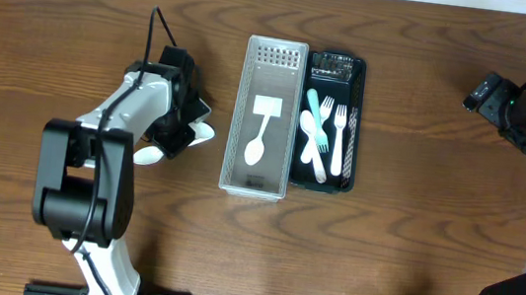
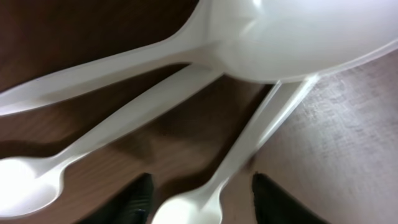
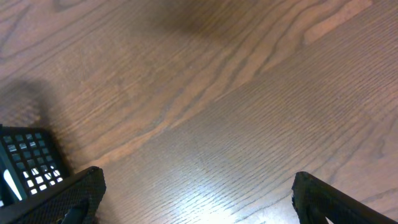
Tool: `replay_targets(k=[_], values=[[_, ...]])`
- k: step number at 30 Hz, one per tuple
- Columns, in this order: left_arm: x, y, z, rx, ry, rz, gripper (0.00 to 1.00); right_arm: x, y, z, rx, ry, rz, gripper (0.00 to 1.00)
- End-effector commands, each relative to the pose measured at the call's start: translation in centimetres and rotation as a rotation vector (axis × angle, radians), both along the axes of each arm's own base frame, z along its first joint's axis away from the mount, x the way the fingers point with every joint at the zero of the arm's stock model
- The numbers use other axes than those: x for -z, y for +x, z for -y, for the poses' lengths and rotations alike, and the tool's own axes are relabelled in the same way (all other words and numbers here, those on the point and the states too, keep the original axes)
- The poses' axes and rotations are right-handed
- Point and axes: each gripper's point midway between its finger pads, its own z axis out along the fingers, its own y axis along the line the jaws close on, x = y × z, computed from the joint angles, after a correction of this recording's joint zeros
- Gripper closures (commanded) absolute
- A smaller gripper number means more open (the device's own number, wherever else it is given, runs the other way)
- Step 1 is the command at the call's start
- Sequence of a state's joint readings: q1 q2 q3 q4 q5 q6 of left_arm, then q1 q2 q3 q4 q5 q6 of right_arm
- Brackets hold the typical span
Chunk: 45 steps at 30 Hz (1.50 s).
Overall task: Pack container
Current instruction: 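Grasp another white spoon with the left gripper, then place the spoon into the clear basket with the left gripper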
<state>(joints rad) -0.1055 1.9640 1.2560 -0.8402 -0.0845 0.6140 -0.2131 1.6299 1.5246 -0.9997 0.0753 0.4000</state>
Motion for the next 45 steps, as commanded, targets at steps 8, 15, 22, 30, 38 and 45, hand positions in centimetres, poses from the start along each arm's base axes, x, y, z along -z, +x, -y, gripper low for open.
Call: replay_targets(k=[8,15,22,30,38,45], values=[[1.7,-1.3,0.7,-0.016,-0.046,-0.078,0.94,0.3,-0.1,0.4,0.005,-0.003,-0.008,0.01],[-1.9,-2.1,0.6,-0.059,-0.045,-0.051,0.94,0.3,-0.1,0.4,0.005,-0.003,-0.008,0.01],[-10.5,-2.5,2.1,-0.091,-0.073,0.127,0.94,0.3,-0.1,0.4,0.005,-0.003,-0.008,0.01],[-20.0,0.6,11.7,-0.351,-0.51,0.503,0.94,0.3,-0.1,0.4,0.005,-0.003,-0.008,0.01],[-19.0,5.0,18.1,-0.45,-0.664,0.556,0.94,0.3,-0.1,0.4,0.005,-0.002,-0.008,0.01],[-10.5,5.0,19.3,-0.489,-0.576,0.351,0.94,0.4,-0.3,0.3,0.005,-0.001,-0.017,0.01]])
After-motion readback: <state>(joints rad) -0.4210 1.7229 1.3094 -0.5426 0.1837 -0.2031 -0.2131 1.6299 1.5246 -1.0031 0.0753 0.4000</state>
